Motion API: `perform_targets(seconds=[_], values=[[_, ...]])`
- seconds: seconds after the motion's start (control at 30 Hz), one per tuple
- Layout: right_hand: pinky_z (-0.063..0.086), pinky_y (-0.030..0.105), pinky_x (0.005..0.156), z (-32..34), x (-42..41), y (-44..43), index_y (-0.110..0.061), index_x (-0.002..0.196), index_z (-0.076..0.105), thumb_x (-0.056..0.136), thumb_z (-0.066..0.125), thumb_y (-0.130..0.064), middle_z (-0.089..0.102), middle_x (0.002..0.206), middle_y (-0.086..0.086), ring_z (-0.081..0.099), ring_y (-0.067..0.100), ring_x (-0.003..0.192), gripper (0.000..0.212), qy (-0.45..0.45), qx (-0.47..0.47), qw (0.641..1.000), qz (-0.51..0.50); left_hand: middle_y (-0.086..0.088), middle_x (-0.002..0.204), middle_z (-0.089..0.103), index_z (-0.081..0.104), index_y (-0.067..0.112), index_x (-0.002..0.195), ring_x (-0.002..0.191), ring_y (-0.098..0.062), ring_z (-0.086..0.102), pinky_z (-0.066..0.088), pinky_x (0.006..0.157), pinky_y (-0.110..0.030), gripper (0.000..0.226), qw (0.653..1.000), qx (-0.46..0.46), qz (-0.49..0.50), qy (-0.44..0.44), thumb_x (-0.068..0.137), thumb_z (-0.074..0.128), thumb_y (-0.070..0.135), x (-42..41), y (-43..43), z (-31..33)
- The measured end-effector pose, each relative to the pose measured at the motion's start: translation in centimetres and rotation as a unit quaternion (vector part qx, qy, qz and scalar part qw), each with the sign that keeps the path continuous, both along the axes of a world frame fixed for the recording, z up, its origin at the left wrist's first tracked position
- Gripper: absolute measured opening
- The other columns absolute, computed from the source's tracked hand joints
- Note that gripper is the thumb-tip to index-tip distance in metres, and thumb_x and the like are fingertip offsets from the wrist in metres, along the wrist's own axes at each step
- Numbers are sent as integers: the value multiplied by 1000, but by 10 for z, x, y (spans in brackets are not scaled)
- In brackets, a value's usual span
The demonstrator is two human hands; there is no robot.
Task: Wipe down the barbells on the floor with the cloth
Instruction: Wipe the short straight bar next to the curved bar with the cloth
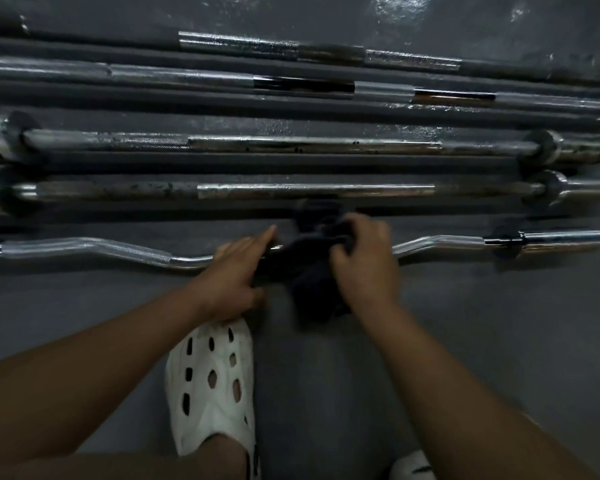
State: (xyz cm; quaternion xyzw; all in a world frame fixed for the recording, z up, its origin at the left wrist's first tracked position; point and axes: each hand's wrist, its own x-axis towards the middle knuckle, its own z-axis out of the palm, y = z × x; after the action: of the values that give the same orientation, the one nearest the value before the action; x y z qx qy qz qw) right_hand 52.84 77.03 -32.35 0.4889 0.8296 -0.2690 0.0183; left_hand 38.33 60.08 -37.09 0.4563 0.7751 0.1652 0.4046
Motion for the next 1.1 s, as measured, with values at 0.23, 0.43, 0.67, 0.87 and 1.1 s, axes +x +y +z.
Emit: perform_targets(seconds=[0.23, 0.43, 0.67, 0.87, 1.1], values=[[49, 41, 83, 4, -27, -60, -26, 127, 50, 85, 63, -26, 46, 126, 10, 59, 36, 106, 44, -66, -86, 950, 292, -10, 147, 42, 1, 28, 153, 137, -28, 37, 22, 112, -33, 104, 999, 27, 22, -20, 64, 56, 35, 1, 2, 2], [46, 42, 94, -7, 56, 48, -19, 131, 59, 83, 64, -9, 47, 125, 18, 55, 41, 109, 49, -61, 58, 995, -50, -4, 154, 35, 1, 23, 156, 142, -21, 31, 18, 116, -30, 112, 999, 26, 12, -26, 61, 58, 39, -1, 0, -3], [44, 44, 100, -18, 23, -4, -29, 137, 55, 76, 59, -7, 40, 149, 6, 40, 36, 127, 64, -75, 86, 993, 34, -3, 156, 29, -2, 29, 155, 143, -21, 26, 17, 116, -34, 111, 1000, 7, -12, -1, 62, 57, 41, 1, 3, 0], [45, 40, 98, -4, 47, 66, -21, 122, 68, 75, 68, -9, 56, 130, 9, 52, 36, 114, 49, -106, 79, 970, 205, -4, 154, 34, 2, 27, 156, 142, -23, 29, 19, 117, -34, 110, 1000, 22, -4, -14, 62, 59, 38, -1, -3, -4], [47, 45, 99, -9, 43, -8, -25, 134, 56, 71, 70, -17, 41, 149, 4, 49, 37, 119, 65, -110, 65, 987, 98, -2, 157, 28, -1, 31, 154, 145, -22, 24, 16, 118, -38, 107, 1000, 11, -11, 5, 64, 54, 44, 2, 2, -2]])
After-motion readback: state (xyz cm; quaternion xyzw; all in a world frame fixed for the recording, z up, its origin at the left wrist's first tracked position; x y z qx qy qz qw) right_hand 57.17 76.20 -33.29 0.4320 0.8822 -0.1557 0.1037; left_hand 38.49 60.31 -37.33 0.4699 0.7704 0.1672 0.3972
